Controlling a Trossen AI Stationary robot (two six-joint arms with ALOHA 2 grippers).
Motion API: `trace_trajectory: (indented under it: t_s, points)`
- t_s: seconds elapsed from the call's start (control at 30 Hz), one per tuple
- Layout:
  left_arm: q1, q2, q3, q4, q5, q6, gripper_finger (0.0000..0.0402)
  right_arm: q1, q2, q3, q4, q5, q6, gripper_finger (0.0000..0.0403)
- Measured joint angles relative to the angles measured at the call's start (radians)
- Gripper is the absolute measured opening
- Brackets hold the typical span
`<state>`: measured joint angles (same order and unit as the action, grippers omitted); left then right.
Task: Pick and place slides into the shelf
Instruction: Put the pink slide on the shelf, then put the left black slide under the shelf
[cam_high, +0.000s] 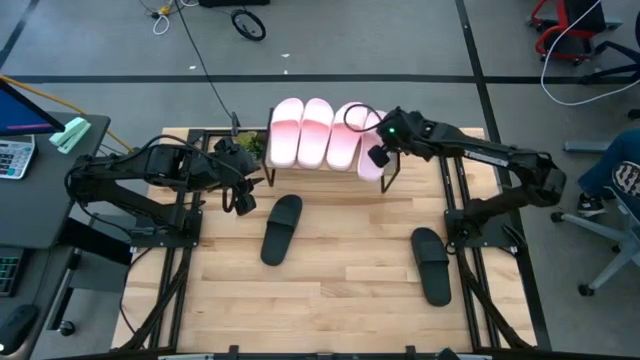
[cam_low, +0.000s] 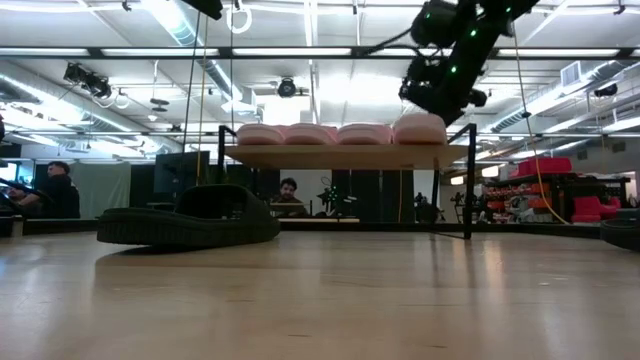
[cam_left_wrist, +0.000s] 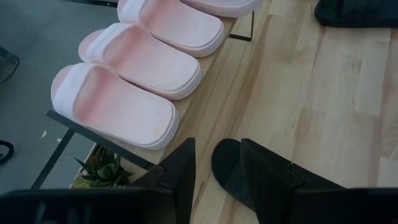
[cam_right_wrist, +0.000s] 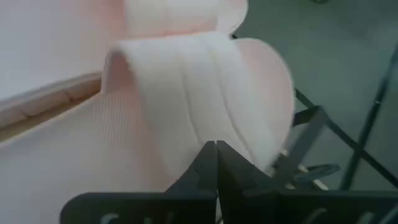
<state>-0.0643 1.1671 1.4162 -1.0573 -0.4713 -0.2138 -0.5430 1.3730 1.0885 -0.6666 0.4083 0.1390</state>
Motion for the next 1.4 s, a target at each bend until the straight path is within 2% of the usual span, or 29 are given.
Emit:
trace_trajectory:
  t_s: [0.27, 0.57, 0.73, 0.87, 1.0, 1.07, 1.2, 1.4]
  points:
    - [0.000, 0.000, 0.000, 0.000, 0.000, 0.031, 0.0142, -0.037, 0.089, 0.002, 0.062, 0.027, -0.035, 0.0000]
    - [0.000, 0.000, 0.000, -0.001, 0.000, 0.037, 0.0145, 0.019, -0.111, -0.005, 0.063, 0.057, -0.033, 0.0000]
    - [0.000, 0.000, 0.000, -0.001, 0.000, 0.025, 0.0137, 0.109, -0.249, -0.006, 0.017, 0.047, 0.013, 0.0000]
    - [0.000, 0.000, 0.000, -0.006, 0.000, -0.016, 0.0136, 0.281, -0.329, -0.006, -0.009, -0.071, 0.082, 0.0000]
    - [-0.007, 0.001, 0.000, -0.041, 0.002, -0.046, 0.0140, 0.549, -0.334, -0.005, -0.009, -0.082, 0.157, 0.0000]
    - [-0.031, 0.013, 0.000, -0.076, 0.012, -0.047, 0.0141, 0.683, -0.308, -0.005, -0.008, -0.041, 0.190, 0.0000]
    - [-0.135, 0.064, -0.001, -0.134, 0.075, -0.127, 0.0137, 0.908, -0.226, -0.005, -0.008, 0.138, 0.246, 0.0000]
    - [-0.302, 0.190, -0.001, -0.136, 0.077, -0.225, 0.0136, 1.081, -0.091, -0.005, 0.017, 0.326, 0.353, 0.0005]
